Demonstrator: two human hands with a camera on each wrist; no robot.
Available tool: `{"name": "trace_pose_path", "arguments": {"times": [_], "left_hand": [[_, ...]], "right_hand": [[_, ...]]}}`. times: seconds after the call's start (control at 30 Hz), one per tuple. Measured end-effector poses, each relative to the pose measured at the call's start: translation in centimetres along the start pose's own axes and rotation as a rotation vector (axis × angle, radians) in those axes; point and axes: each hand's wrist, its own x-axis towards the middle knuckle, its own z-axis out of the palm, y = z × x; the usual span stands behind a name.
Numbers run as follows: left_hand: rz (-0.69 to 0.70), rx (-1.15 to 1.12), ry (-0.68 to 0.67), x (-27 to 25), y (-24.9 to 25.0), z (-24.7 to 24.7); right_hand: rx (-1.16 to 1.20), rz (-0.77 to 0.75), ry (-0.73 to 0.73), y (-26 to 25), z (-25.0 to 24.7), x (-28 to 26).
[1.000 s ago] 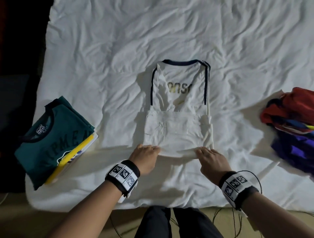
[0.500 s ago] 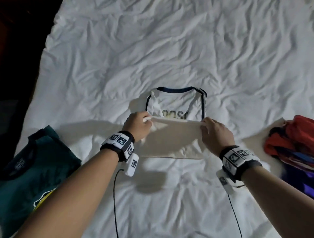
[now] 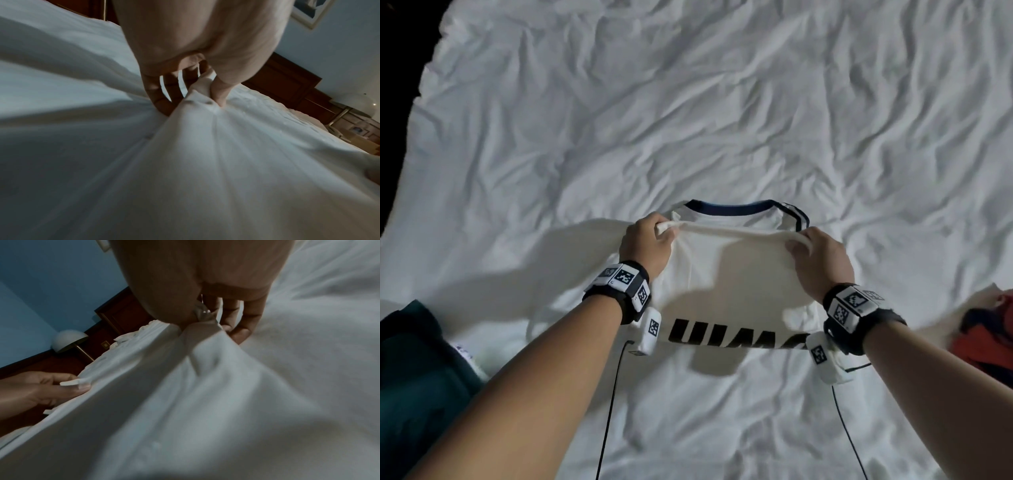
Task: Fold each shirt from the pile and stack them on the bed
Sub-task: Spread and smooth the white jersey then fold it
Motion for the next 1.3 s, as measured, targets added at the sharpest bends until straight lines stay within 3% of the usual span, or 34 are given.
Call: {"name": "trace_pose_path", "arguments": {"times": [0.27, 0.6, 0.73, 0.83, 0.93, 1.0, 1.13, 1.3], "left_hand": [[-0.016, -0.011, 0.017, 3.9, -0.7, 0.9], [0.032, -0.007, 0.006, 5.1, -0.9, 1.3], [0.071, 0.298, 0.012, 2.3, 1.5, 0.6], [0.246, 0.479, -0.133, -3.2, 4.1, 1.8], [0.358, 0.653, -0.377, -7.1, 3.3, 5.3], [0.387, 0.719, -0.348, -7.3, 1.2, 6.9], [0.411, 0.673, -0.232, -7.1, -1.6, 7.0], [0.253, 0.638, -0.164, -7.0, -4.0, 5.6]], "right_hand": [[-0.026, 0.0, 0.014, -1.1, 0.2, 5.1], [-0.021, 0.017, 0.045, -1.1, 0.8, 6.6], [-0.12, -0.091, 0.137, -1.8, 0.7, 4.4], [-0.259, -0.281, 0.139, -3.1, 2.0, -0.6], [-0.361, -0.415, -0.139, -3.0, 5.8, -5.0], [-0.423, -0.414, -0.211, -1.4, 7.8, -5.5], [-0.498, -0.409, -0.178, 1.1, 7.9, -4.6], [-0.492, -0.323, -0.167, 3.8, 6.3, -3.9]]}}
